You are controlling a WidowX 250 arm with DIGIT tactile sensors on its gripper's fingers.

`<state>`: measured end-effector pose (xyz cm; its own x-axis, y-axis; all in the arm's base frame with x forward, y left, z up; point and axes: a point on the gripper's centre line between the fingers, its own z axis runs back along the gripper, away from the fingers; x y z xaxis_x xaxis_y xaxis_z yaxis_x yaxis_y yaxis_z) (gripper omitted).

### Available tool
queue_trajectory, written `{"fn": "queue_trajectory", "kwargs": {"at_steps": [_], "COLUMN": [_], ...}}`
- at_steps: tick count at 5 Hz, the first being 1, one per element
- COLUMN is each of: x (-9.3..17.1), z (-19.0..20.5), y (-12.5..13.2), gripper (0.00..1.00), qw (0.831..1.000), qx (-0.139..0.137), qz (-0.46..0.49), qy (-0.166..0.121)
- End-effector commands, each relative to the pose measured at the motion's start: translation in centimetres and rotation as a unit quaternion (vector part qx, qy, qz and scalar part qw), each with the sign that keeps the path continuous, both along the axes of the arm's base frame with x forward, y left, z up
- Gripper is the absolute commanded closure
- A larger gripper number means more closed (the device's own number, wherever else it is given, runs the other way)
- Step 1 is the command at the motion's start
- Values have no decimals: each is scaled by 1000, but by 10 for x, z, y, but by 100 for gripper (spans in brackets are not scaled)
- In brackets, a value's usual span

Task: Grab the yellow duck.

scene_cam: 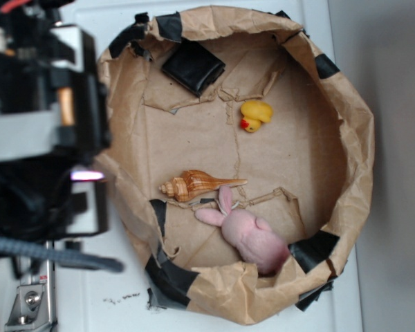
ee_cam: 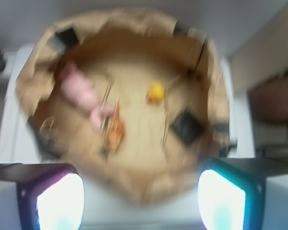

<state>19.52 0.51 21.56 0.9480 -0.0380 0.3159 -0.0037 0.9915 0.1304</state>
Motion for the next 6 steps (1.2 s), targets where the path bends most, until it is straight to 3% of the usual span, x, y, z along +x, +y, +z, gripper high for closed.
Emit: {"fn": "queue_trajectory", "kwargs": {"at_steps": [1, 2, 3, 6], "x": [56, 76, 86, 86], "z": [-63, -85, -94, -94], "y": [15, 23, 27, 27], "gripper": [0, 0, 0, 0], "qw": [995, 995, 997, 997], "qx": [-87, -84, -60, -60], "qz": [-33, -45, -34, -34], "qy": [-26, -1, 26, 26]}}
